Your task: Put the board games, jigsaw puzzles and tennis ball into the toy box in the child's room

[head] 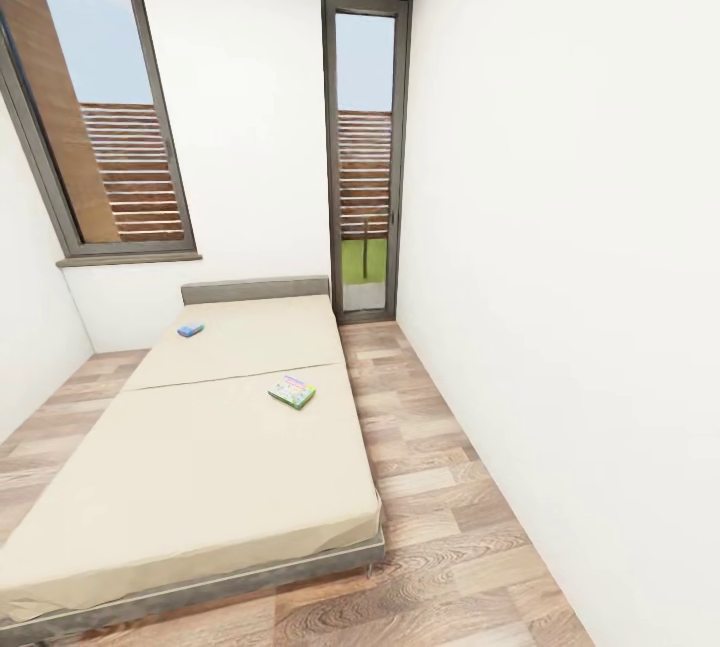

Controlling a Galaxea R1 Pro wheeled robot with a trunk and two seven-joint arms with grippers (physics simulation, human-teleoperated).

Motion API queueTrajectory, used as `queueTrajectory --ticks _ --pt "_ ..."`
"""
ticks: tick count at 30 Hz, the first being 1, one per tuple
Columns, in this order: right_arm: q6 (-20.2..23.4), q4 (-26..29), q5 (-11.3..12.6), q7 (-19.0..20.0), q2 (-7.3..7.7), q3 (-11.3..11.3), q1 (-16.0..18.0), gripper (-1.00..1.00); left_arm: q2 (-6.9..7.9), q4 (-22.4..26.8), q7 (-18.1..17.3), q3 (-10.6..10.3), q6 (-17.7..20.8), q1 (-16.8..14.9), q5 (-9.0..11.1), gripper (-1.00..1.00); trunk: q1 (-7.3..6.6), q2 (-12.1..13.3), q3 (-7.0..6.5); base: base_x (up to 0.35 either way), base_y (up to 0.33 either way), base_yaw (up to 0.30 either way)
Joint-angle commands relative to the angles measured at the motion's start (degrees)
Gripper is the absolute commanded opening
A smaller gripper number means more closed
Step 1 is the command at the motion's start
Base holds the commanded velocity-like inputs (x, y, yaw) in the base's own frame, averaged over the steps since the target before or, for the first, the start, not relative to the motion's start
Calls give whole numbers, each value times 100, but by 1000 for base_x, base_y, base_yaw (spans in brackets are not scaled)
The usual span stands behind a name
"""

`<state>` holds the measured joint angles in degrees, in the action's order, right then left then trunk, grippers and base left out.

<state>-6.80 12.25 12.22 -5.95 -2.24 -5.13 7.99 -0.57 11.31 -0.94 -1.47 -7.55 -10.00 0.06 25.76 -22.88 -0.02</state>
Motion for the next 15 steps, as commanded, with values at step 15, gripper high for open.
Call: queueTrajectory --ticks 15 --pt "-31 -3 15 6 -18 -41 0 100 23 -10 -12 -37 -68 -2 -21 100 2 -4 2 0 115 -1"
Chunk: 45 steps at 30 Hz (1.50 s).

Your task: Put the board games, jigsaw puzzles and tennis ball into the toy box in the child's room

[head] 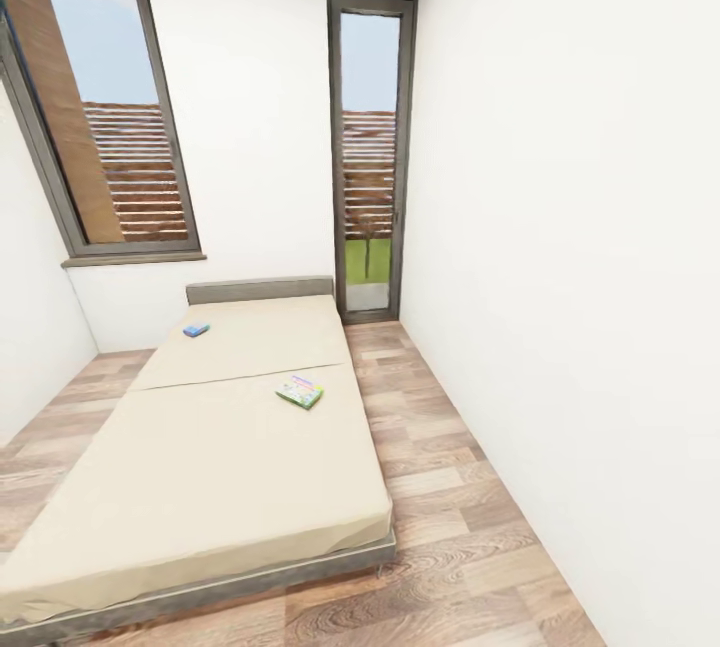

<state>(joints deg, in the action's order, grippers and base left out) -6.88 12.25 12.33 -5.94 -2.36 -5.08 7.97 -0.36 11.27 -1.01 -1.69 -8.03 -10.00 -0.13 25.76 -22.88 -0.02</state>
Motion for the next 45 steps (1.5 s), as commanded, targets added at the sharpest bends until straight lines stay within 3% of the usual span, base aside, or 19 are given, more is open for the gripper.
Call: queueTrajectory --ticks 1,21,45 --pt "-23 -3 5 5 -6 -45 2 100 1 -6 -5 -16 -21 -2 -2 100 2 -4 2 0 76 -44" --pt "-19 -3 -27 3 -62 -32 -3 100 -11 -8 3 -16 -24 -2 -4 100 2 -4 2 0 12 -32" --pt "-6 -3 -38 -8 -182 -19 -4 100 -20 -11 4 -16 -23 -1 1 100 2 -4 66 0 96 244"
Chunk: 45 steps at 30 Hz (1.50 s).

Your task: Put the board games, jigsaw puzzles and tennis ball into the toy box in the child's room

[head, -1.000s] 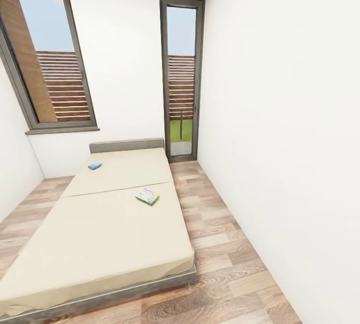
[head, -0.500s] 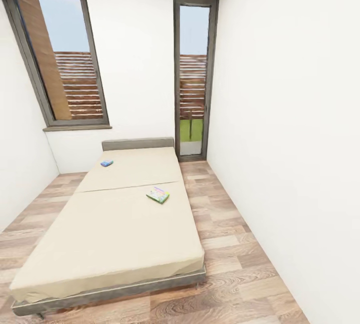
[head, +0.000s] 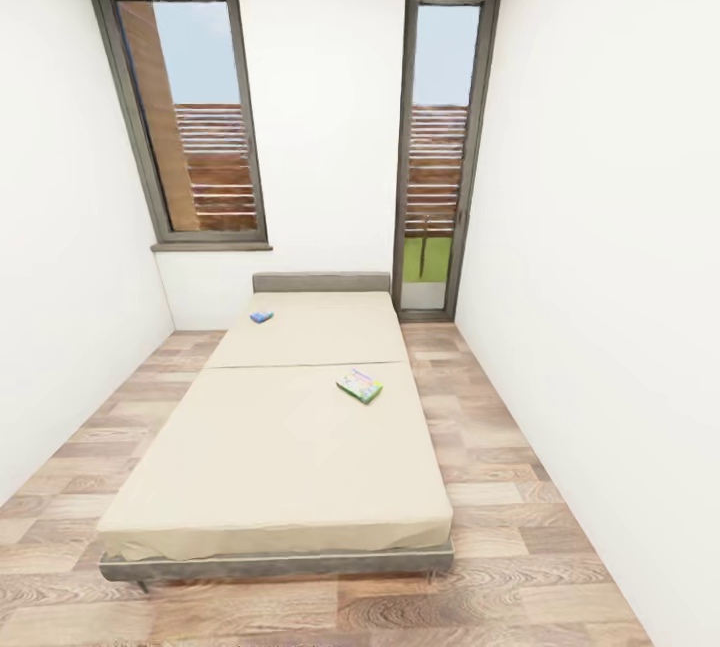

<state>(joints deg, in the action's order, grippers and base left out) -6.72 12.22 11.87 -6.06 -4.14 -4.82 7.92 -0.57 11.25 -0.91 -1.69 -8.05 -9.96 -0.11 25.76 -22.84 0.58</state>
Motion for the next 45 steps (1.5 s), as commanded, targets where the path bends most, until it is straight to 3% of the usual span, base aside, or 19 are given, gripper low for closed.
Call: queueTrajectory --ticks 1,26,45 --pt "-22 -1 8 4 -4 -45 0 100 -1 -8 -5 -15 -21 -5 -3 100 2 -7 9 0 219 267" --pt "-31 -1 8 7 -4 -45 -1 100 13 -8 -5 -15 -21 -6 -2 100 2 -7 23 165 261 60" --pt "-31 -1 8 8 -5 -45 0 100 10 -8 -5 -16 -21 -5 -3 100 2 -7 23 226 271 154"
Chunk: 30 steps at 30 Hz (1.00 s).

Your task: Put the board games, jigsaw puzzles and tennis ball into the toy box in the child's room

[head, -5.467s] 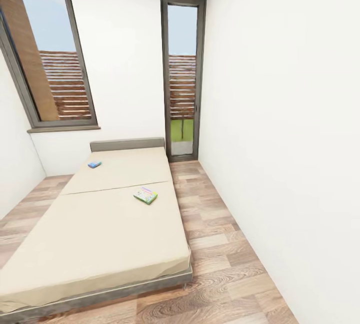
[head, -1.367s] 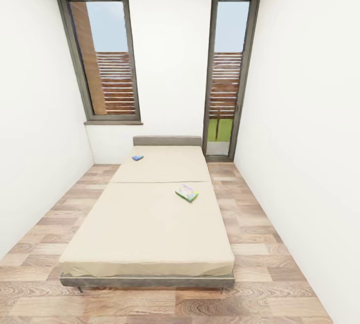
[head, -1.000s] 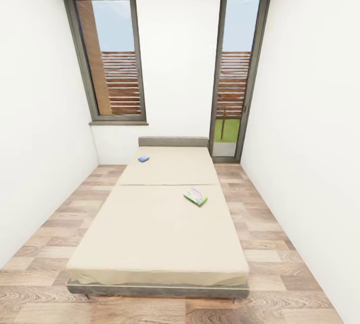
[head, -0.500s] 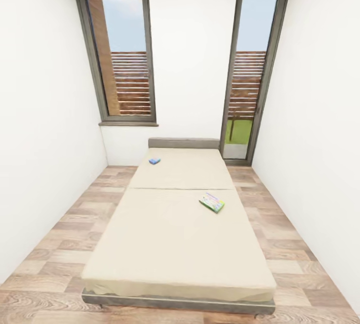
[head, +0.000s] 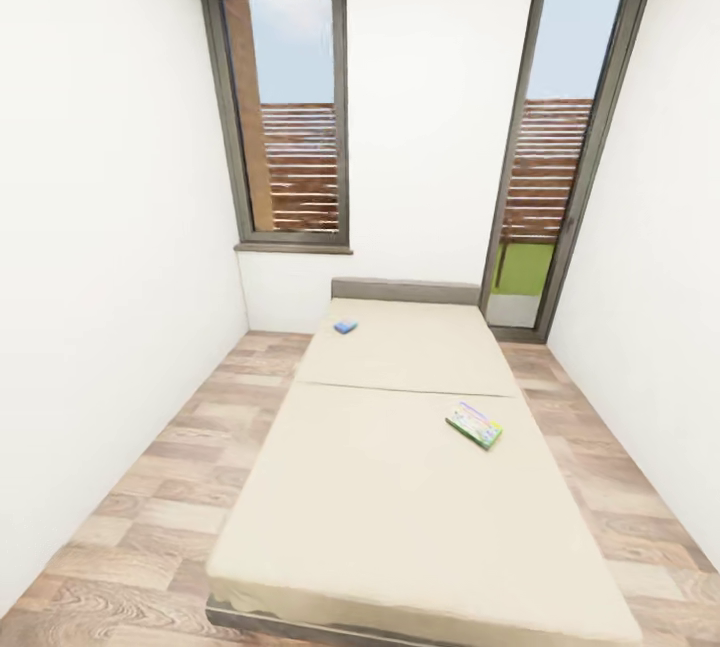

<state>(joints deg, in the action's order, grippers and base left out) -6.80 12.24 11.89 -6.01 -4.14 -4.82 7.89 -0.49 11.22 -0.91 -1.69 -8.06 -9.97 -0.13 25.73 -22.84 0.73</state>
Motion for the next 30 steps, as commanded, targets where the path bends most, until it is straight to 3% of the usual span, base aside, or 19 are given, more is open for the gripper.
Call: queueTrajectory --ticks 1,9,23,30 --pt "-23 -2 6 3 -5 -45 3 100 3 -6 -6 -17 -20 -4 -1 100 5 -8 8 249 257 15" --pt "-23 -2 6 4 0 -46 2 100 13 -6 -6 -15 -20 -5 -3 100 5 -8 8 192 282 -162" --pt "-23 -2 6 4 0 -45 2 100 10 -6 -6 -16 -13 -5 -4 100 5 -8 8 13 333 -271" --pt "-23 -2 6 4 -2 -45 2 100 5 -6 -6 -16 -12 -5 -4 100 5 -8 8 38 335 -80"
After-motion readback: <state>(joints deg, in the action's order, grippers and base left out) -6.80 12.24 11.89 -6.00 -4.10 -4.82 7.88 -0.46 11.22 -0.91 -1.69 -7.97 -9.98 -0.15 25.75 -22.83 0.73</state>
